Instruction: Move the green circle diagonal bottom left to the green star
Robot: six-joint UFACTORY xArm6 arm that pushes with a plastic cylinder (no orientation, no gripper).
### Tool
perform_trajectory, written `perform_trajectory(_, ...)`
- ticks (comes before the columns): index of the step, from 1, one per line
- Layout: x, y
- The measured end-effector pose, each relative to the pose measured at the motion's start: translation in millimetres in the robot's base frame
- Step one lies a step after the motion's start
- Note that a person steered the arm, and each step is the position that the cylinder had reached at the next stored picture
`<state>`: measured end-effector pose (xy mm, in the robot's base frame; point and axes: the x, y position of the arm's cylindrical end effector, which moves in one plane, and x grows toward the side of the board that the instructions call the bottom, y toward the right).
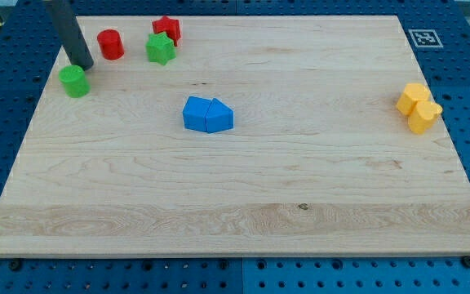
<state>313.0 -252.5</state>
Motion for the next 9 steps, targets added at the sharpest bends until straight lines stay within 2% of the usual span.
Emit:
perform_trajectory(2,-6,-35)
perform_trajectory(5,18,-31)
perform_trajectory(7,37,-7)
perform_trajectory(9,39,-28)
